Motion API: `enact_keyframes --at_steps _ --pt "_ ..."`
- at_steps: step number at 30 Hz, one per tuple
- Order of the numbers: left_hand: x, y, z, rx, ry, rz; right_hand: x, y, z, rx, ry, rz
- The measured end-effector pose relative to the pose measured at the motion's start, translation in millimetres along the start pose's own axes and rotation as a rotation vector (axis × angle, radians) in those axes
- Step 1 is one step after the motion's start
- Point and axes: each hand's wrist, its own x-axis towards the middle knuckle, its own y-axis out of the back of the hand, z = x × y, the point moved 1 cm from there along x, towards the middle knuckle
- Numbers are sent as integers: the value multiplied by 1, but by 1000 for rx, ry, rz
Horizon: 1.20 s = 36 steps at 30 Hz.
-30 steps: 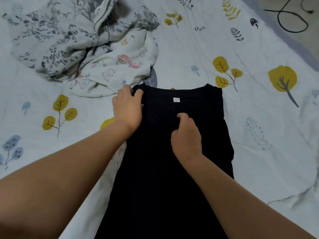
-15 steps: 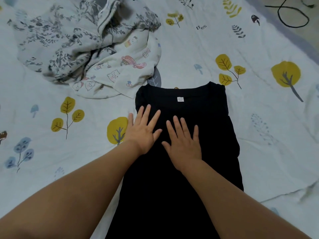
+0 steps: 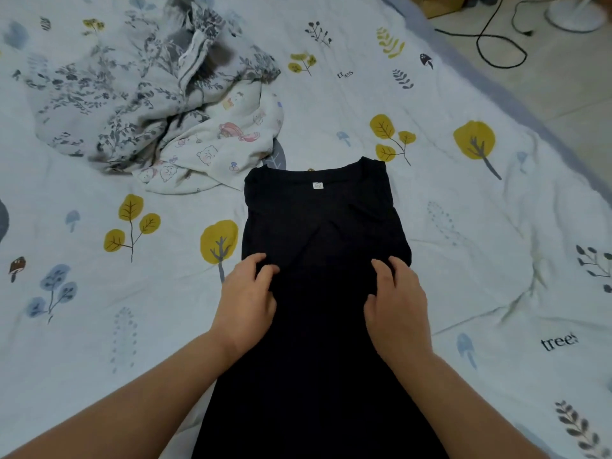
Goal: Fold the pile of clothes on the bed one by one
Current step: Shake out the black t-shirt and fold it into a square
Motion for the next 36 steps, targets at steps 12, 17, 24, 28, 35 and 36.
enact_keyframes --at_steps 12,17,24,28,35,36 --pt "-93 -4 3 -398 771 -192 -82 30 48 233 -493 -568" --pt "-136 12 6 -478 843 -389 -108 41 61 126 -454 -689" --pt "-185 34 23 -93 784 -418 -131 60 68 32 -336 -653" --pt "-192 37 63 60 605 -228 -142 67 49 66 -189 -529" --pt "-207 6 109 90 503 -647 -169 50 30 174 55 -728" --pt "-209 6 112 56 467 -752 -172 48 29 167 69 -782"
